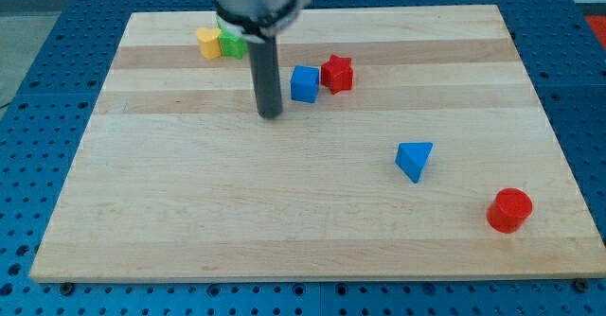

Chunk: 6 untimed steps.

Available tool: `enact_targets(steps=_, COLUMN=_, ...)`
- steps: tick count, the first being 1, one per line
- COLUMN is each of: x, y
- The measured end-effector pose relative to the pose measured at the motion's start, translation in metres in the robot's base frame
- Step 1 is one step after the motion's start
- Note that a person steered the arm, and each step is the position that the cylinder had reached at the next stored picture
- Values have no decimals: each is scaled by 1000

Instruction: Place the cube below the red star

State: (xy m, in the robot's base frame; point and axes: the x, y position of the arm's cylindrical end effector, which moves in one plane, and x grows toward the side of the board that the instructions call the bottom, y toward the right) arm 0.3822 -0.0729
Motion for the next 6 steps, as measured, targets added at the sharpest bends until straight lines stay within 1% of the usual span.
enact_targets(steps=1, x=-35, y=-1)
enact_targets(steps=2, x=-25, y=79)
enact_targets(steps=3, x=24, y=104)
enact_targets(steps=4, x=29, y=101)
enact_targets(steps=5, x=-16, y=149)
enact_targets(steps=6, x=3, y=239)
